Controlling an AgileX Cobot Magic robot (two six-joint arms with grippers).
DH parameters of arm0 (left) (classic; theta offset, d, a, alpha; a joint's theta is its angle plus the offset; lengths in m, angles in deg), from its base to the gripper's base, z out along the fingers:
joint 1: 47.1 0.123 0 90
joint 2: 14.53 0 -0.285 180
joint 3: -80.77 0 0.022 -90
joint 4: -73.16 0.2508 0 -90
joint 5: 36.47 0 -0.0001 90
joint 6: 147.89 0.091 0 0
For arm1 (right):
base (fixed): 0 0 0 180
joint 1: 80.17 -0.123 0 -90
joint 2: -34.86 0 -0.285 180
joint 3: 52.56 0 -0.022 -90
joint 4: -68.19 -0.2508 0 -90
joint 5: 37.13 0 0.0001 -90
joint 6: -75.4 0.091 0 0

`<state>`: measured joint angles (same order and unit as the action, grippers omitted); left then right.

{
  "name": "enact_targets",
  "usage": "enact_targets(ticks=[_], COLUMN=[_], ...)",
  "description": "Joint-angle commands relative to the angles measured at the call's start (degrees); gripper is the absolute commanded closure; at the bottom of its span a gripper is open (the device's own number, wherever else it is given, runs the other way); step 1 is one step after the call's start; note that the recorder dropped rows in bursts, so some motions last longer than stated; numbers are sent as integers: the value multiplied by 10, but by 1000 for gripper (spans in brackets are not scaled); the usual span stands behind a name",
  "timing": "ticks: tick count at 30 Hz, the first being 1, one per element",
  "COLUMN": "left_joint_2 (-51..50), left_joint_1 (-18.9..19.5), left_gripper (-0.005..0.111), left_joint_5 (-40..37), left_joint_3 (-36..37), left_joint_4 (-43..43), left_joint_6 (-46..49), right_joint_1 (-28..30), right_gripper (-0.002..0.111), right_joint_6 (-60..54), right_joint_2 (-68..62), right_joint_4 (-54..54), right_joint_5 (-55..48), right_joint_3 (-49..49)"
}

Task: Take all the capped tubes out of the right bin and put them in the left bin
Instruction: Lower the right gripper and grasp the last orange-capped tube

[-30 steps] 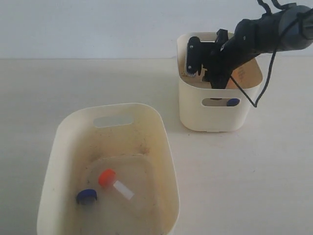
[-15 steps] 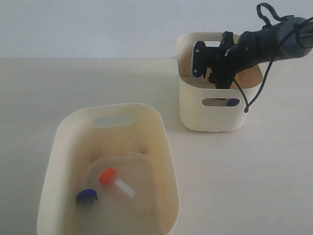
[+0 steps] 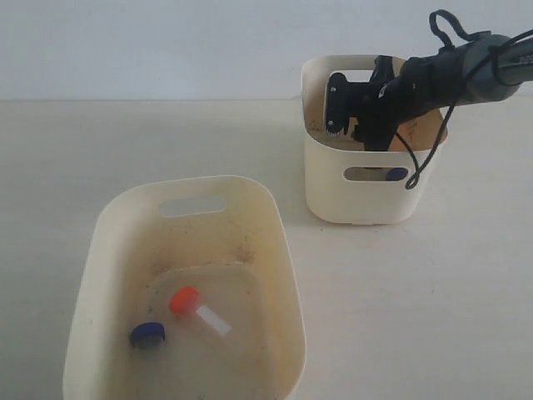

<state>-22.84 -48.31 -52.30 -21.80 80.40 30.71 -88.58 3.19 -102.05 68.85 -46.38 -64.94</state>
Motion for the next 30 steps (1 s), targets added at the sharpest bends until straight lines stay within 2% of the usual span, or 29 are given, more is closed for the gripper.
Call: enact_targets(ticks=[1, 30], left_joint_2=[0, 0], left_joint_1=[1, 1], left_gripper=[102, 102], left_joint_5=[8, 8], left_joint_3=[-2, -2], left_joint_4=[-6, -6], left_joint_6=[-7, -7], right_joint_1=[4, 5], right_gripper=[65, 65], right_joint_6=[3, 1], right_joint_2=[-13, -69], right_joint_4=[2, 29], right_joint_5=[-9, 32], right_joint_3=[-26, -36])
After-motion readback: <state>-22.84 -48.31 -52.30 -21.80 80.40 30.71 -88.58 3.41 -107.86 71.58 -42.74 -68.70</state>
